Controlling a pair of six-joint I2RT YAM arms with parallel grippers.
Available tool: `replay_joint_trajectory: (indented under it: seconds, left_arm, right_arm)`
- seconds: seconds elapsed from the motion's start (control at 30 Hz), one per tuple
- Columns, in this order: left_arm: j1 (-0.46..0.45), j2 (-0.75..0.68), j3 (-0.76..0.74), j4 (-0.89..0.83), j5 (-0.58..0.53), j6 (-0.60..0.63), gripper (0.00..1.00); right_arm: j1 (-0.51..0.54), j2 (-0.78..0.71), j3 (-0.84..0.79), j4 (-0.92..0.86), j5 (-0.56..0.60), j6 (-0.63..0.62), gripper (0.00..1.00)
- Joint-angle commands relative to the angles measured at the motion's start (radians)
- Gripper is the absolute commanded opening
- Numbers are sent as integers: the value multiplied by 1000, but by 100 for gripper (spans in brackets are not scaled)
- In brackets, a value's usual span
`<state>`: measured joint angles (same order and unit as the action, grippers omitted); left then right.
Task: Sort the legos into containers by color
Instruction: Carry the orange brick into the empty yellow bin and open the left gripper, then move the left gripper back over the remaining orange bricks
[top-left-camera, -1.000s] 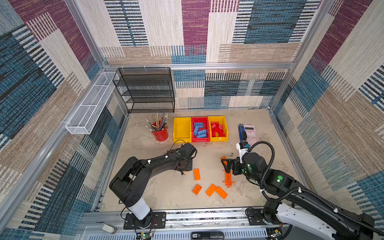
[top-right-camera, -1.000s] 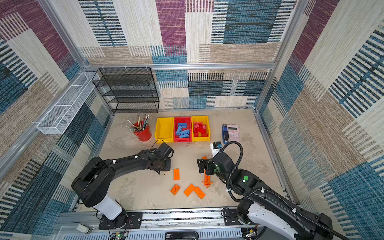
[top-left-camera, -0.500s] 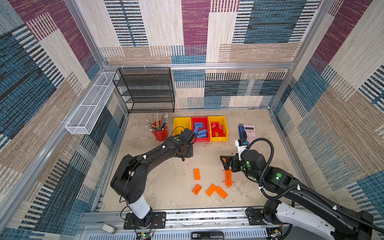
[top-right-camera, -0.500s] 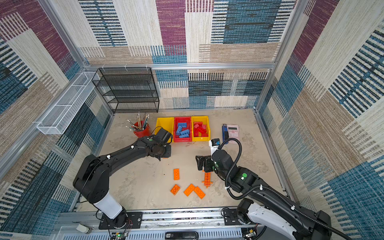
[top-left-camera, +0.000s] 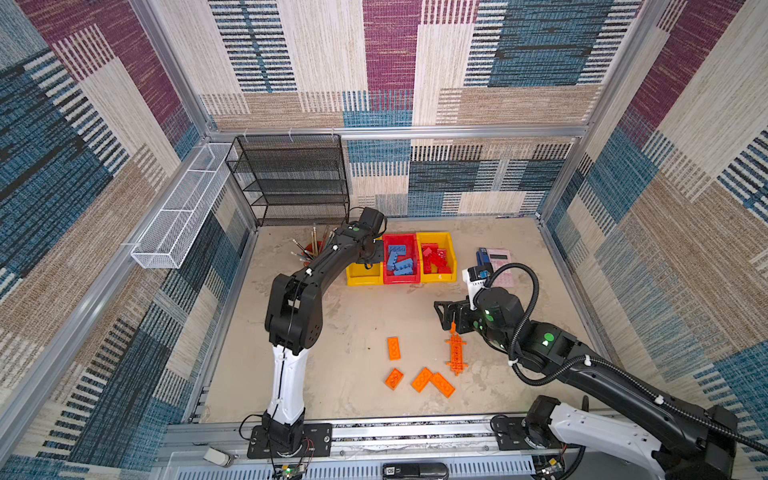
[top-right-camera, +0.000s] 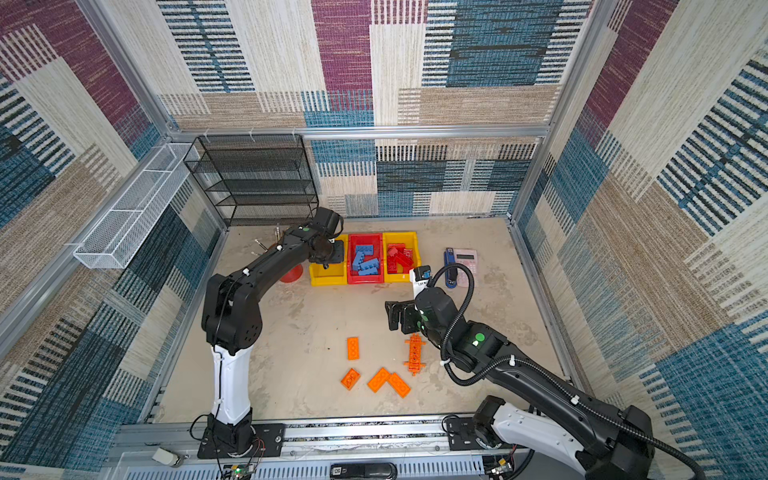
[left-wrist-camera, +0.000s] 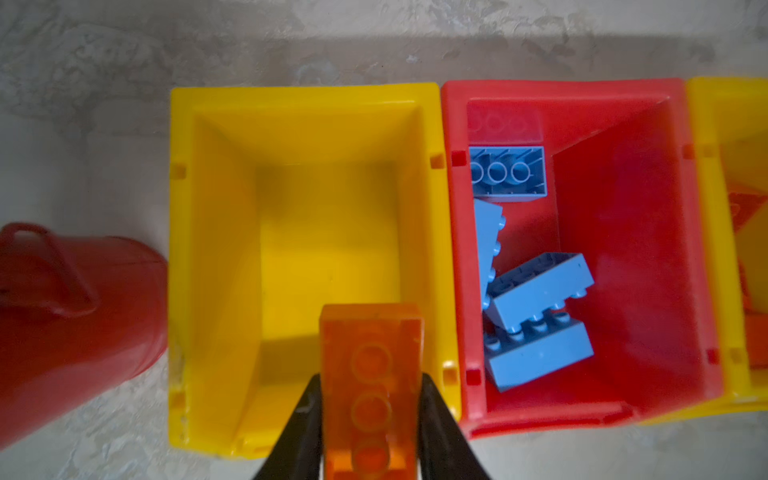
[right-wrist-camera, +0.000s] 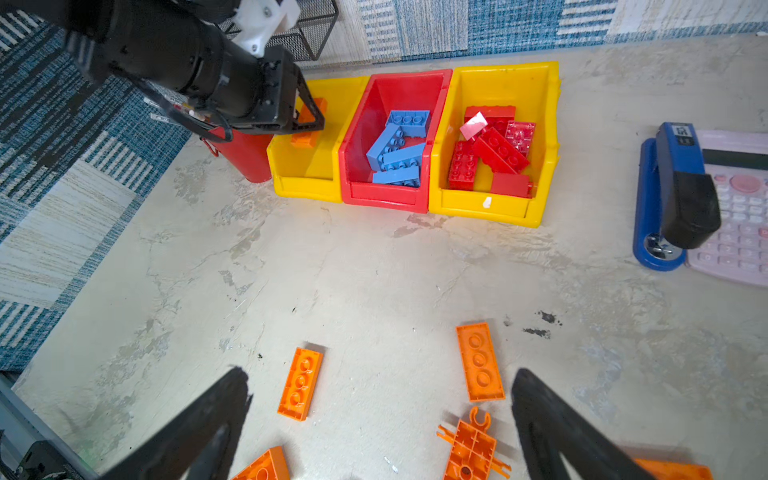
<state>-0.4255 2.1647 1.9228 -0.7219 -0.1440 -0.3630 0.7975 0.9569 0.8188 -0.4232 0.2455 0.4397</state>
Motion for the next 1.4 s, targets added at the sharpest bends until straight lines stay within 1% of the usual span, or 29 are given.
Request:
replay_joint_trajectory:
  seconds: [0.0,0.27,0.3,0.33,0.37,0.43,0.47,0.5,0.7,0.8,0.9,0.97,1.1,1.17,1.23,1.37]
  left_arm:
    - [16,74,91,-77,13,55,27]
    - [36,164,206,-99,10,66,27]
    - [37,171,217,-101,12,68,29]
    - [38,177,228,-107,13,70,32]
    - [39,183,238,-114,14,70,37]
    - [40,189,246,-121,18,70,57]
    - [40,186,243,-122,20,68,64]
    - [40,180,238,-121,22,66,67]
    - [38,87,145,-102,32,36,69]
    - [31,-27,19,-66,36,7,69]
    - [7,-169,-155,-18,37,-23,69]
    - [-25,-270,-290,17,44,-47,69]
    - [-132,-453,-556,72,32,-96,69]
    - [-208,-523,-674,88,-6,-137,69]
    - [-272,-585,-789,119,-15,-190,69]
    - [-345,-701,-981,203,-15,-293,69]
  right_arm:
    - [-7,25,21,30,13,-21,99]
    - [-38,63,41,33,-2,-27,99]
    - [-42,65,43,35,-5,-28,99]
    - [-47,66,42,36,-9,-28,99]
    - [-50,68,43,37,-13,-27,99]
    - [-54,70,46,39,-18,-26,99]
    - [-55,72,45,40,-22,-26,99]
    - [-55,70,46,40,-24,-25,99]
    - [-57,49,47,29,-32,-22,99]
    - [-58,24,40,28,-52,-15,99]
    - [-57,-1,29,27,-85,-11,99]
    - [-55,-16,15,29,-106,-5,99]
    - [-54,-41,-9,19,-120,-3,99]
    - [-52,-67,-22,13,-104,-7,99]
    - [-51,-96,-34,5,-86,-12,99]
    - [-52,-134,-51,-26,-87,-10,99]
